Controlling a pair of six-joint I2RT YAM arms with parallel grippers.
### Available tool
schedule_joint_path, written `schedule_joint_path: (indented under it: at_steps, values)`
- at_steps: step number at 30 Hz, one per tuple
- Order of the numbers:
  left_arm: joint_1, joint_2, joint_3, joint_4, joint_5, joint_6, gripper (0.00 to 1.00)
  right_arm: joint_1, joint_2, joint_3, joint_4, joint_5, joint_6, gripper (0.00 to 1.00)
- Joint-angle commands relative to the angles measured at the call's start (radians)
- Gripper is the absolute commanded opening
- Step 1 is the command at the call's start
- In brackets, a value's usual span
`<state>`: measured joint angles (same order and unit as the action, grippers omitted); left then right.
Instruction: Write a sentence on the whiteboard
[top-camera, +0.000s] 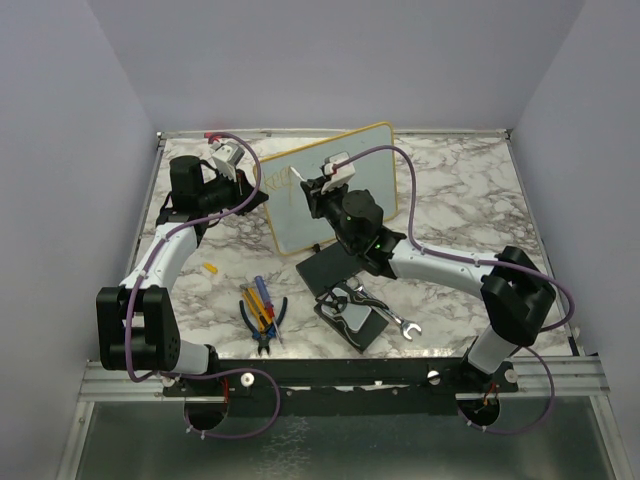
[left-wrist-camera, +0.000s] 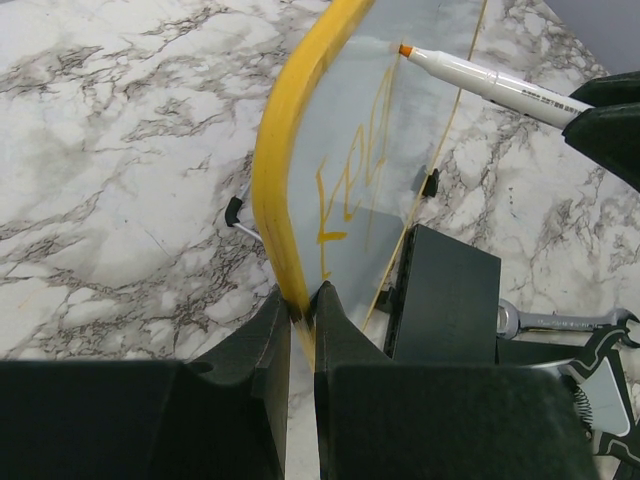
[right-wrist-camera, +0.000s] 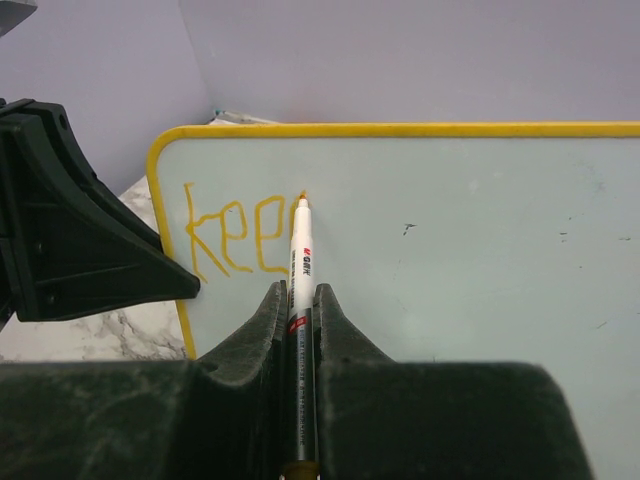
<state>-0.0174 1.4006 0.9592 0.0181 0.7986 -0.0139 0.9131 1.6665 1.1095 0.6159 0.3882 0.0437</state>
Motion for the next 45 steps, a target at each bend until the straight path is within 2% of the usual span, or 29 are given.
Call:
schedule_joint_path:
  at_steps: [1, 27, 45]
  values:
    - [-0.023, 0.021, -0.005, -0.069, -0.012, 0.044, 0.0, -0.02, -0.008, -0.019, -0.002, 0.064, 0.013, 0.01]
    - [-0.024, 0.021, -0.005, -0.069, -0.012, 0.045, 0.0, -0.022, 0.009, -0.074, -0.031, -0.003, 0.068, 0.01]
    - [-0.024, 0.018, -0.005, -0.07, -0.012, 0.044, 0.0, 0.01, 0.025, -0.06, -0.028, 0.002, 0.045, 0.01]
